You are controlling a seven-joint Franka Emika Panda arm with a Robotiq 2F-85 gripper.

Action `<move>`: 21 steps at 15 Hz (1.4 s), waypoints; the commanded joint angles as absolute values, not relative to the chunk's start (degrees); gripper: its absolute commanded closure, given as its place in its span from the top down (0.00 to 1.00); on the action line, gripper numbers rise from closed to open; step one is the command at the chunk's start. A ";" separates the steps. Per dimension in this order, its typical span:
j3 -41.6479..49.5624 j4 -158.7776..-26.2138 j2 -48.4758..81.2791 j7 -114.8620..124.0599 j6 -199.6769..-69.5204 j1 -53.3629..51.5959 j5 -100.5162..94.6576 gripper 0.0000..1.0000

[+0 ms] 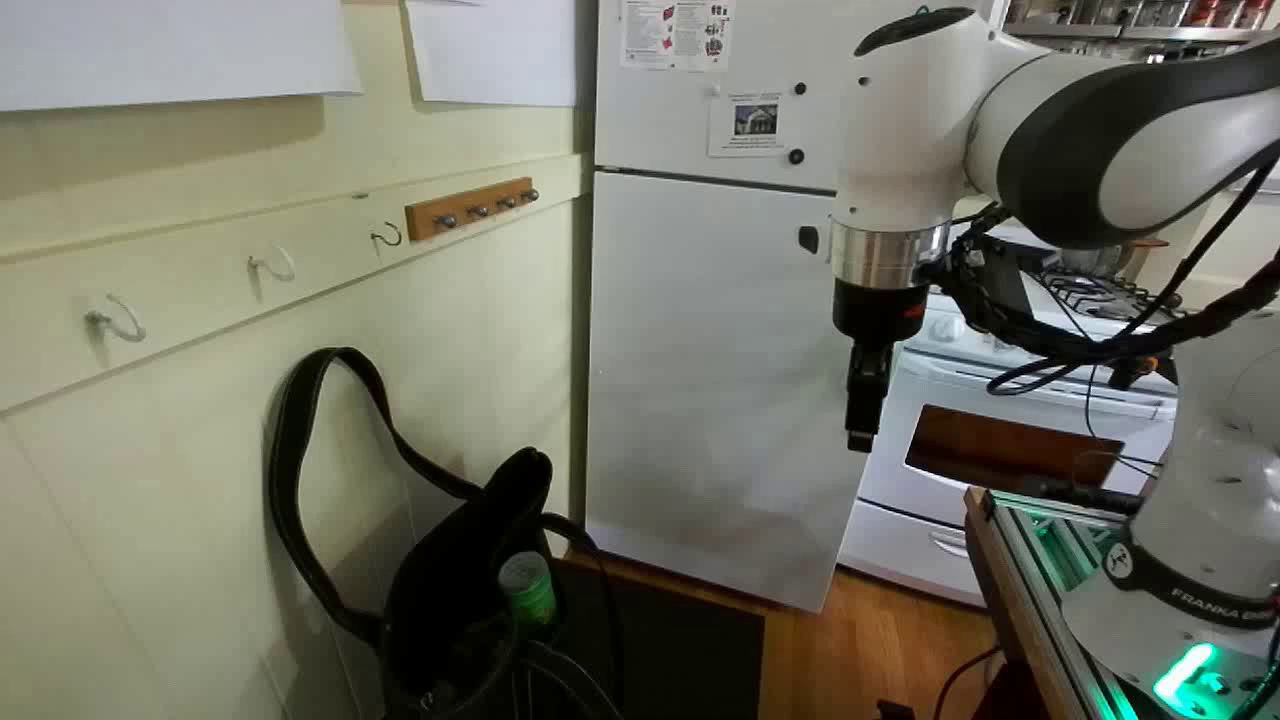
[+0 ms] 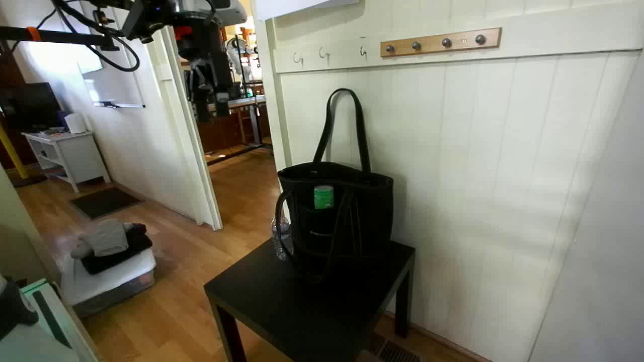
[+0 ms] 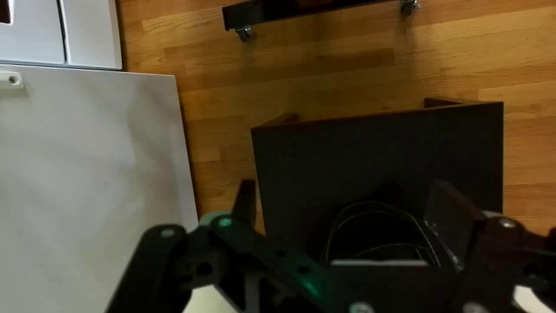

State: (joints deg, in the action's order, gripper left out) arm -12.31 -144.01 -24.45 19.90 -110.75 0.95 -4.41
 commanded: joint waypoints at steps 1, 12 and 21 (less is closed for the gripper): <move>-11.15 -143.94 -24.33 20.31 -110.63 -0.28 -4.89 1.00; -9.21 -143.66 -18.88 16.99 -118.65 0.25 -6.28 1.00; -5.29 -137.57 0.45 3.39 -142.24 -0.30 -10.98 1.00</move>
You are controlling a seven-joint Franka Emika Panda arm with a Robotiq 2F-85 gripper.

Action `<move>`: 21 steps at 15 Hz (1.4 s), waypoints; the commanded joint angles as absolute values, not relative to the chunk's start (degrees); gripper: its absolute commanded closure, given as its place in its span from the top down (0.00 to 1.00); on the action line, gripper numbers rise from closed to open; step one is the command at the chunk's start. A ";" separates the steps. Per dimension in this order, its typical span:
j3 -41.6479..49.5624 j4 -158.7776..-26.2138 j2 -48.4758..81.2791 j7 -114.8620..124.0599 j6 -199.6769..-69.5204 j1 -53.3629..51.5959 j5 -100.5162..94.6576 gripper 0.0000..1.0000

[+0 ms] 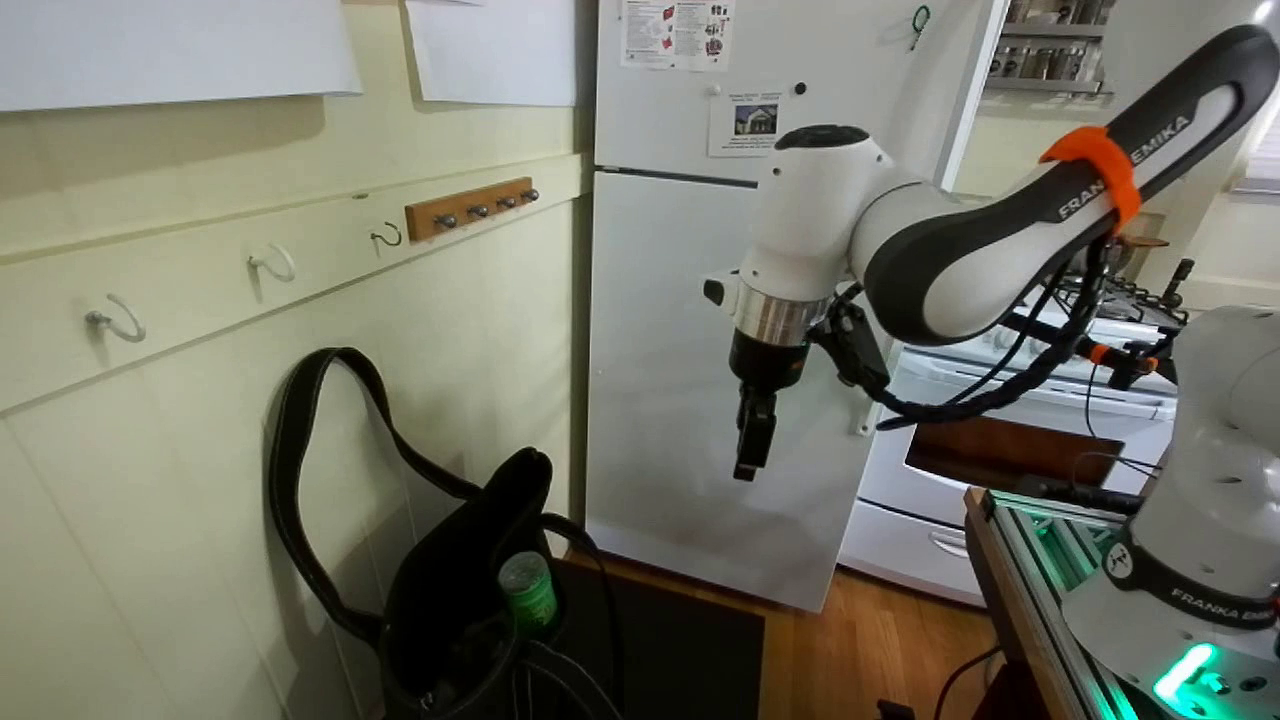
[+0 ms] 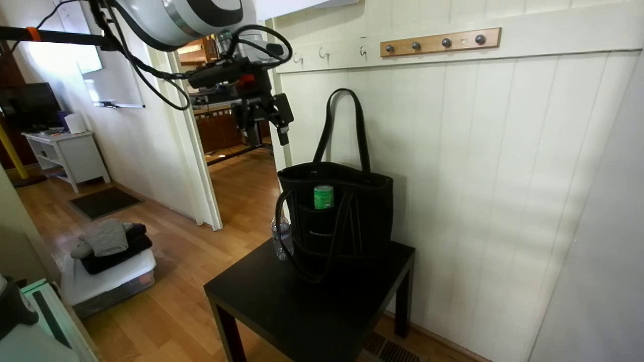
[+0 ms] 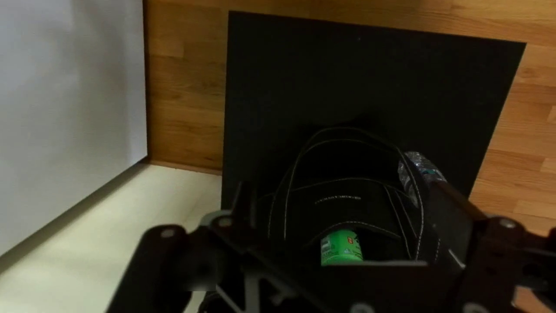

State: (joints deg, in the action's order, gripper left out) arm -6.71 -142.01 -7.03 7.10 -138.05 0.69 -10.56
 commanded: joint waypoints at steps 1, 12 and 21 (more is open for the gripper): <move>-5.02 -135.81 3.06 2.14 -143.41 -0.41 -10.47 1.00; -3.95 -131.83 8.32 2.24 -143.99 -1.06 -10.04 1.00; -3.00 -119.58 23.74 -7.05 -147.64 1.65 -3.02 1.00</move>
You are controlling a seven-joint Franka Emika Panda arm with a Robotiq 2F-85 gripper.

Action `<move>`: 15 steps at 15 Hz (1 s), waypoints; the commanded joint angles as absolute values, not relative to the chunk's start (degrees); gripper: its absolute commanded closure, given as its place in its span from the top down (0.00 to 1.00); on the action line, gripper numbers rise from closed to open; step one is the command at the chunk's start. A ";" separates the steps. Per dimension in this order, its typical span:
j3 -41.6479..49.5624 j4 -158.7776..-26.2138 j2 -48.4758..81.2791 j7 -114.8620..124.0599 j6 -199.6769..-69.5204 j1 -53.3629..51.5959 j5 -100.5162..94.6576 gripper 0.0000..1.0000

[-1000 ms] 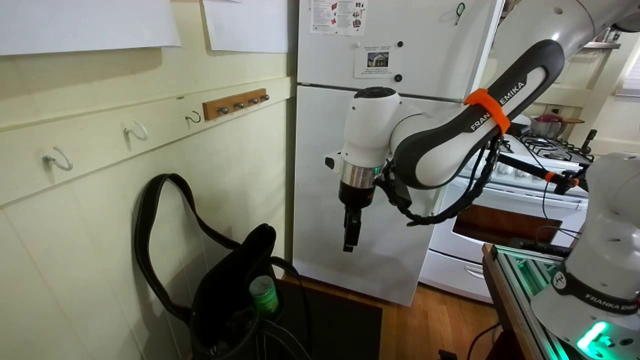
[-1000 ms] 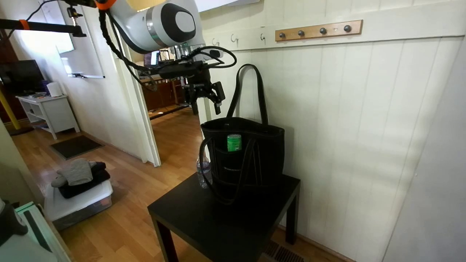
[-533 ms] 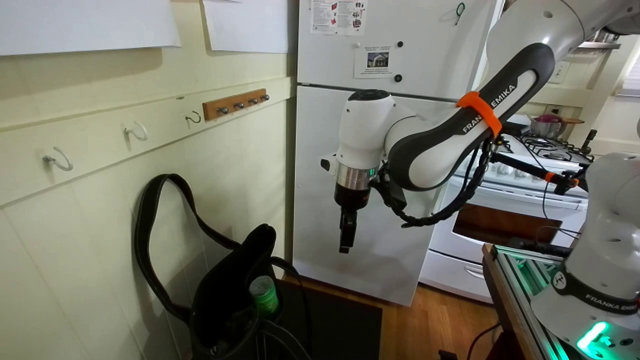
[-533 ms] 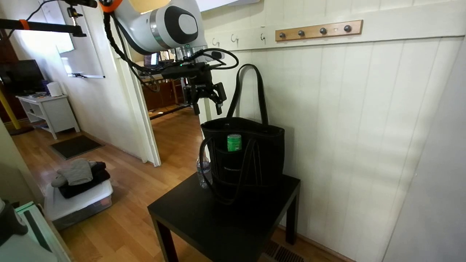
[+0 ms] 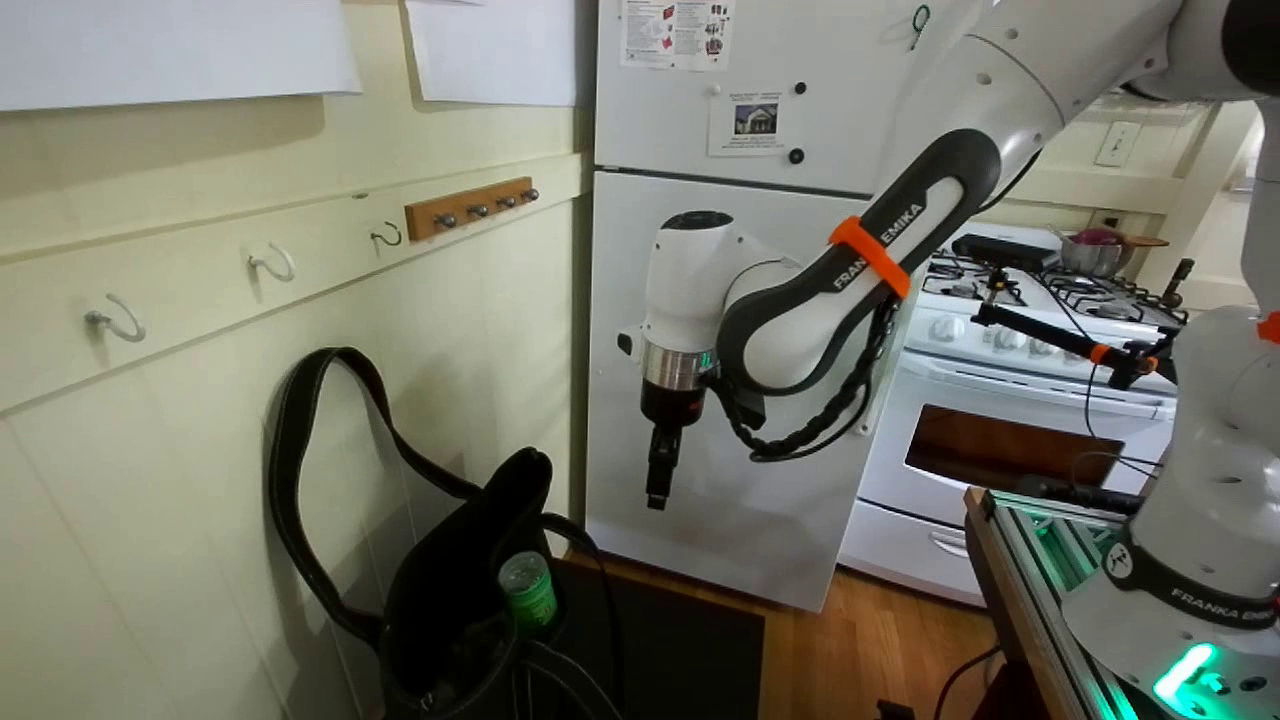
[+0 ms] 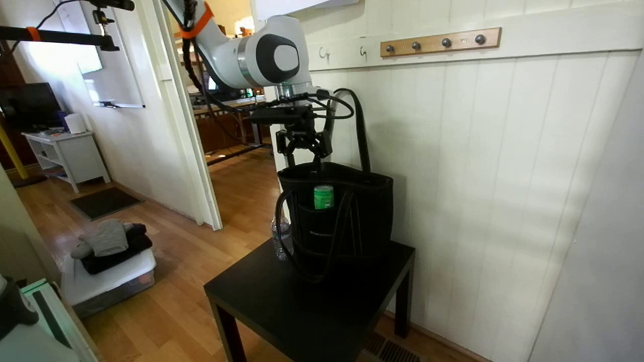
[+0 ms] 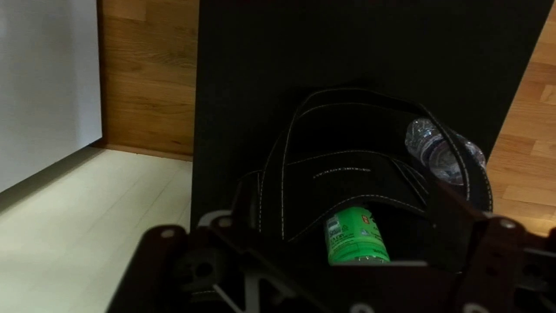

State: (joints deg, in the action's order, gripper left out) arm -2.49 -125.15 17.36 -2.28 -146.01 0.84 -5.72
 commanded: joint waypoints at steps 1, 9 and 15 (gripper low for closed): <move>-3.79 -117.67 25.73 -9.82 -147.55 2.34 -1.76 1.00; -7.47 -103.70 38.89 -20.52 -146.24 3.92 -1.60 1.00; -9.20 -96.63 45.91 -22.36 -147.50 4.08 -1.70 1.00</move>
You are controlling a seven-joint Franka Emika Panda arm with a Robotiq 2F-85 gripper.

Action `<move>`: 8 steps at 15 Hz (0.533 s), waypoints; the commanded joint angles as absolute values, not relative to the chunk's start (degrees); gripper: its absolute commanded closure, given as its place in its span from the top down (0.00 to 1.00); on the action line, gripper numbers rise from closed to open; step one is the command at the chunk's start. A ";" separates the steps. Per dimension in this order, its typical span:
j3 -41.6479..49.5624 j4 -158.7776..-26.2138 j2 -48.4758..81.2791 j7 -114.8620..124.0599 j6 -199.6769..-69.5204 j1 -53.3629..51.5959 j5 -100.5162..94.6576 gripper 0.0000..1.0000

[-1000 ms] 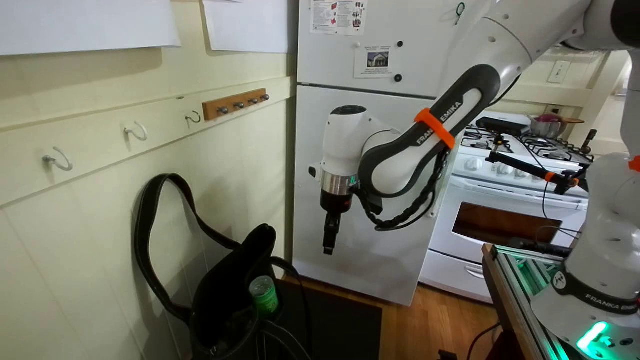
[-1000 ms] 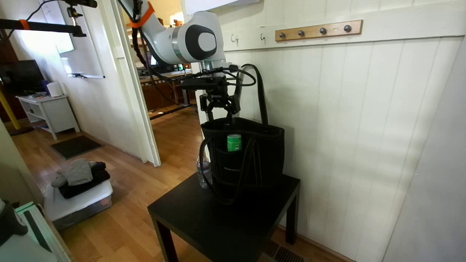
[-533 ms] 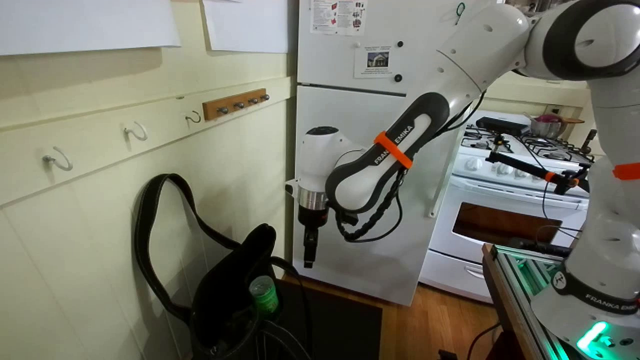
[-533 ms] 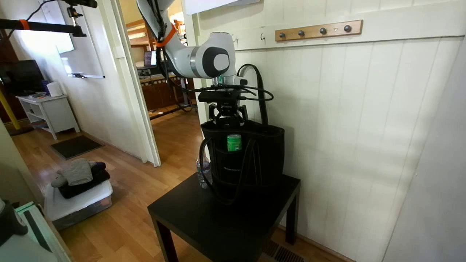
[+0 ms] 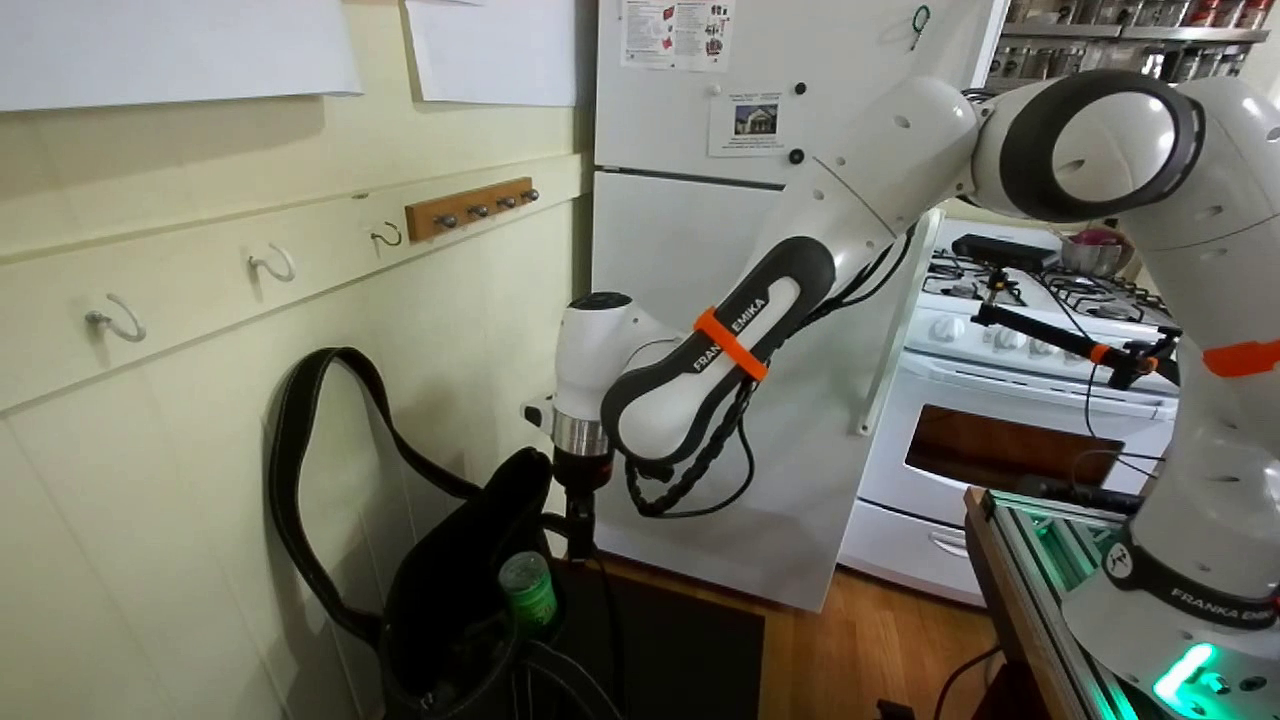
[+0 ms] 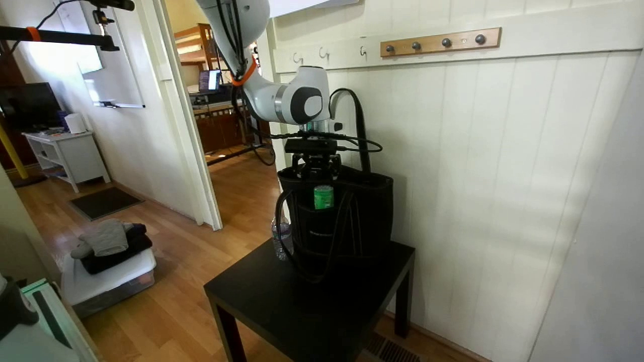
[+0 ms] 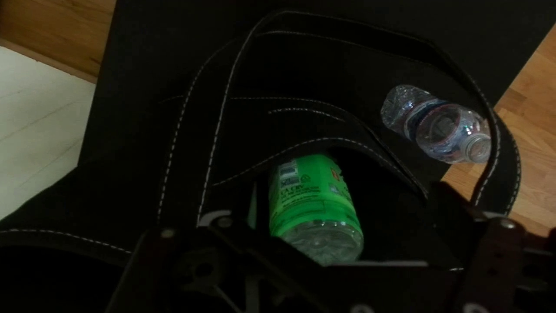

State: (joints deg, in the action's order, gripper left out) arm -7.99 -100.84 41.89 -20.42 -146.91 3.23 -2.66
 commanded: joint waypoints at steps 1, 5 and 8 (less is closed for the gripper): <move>-9.40 -95.79 46.76 -22.48 -147.69 4.18 -1.66 1.00; -10.25 -93.70 49.45 -21.81 -150.80 4.38 -1.32 1.00; -11.61 -93.15 51.40 -21.44 -154.97 4.99 -0.68 1.00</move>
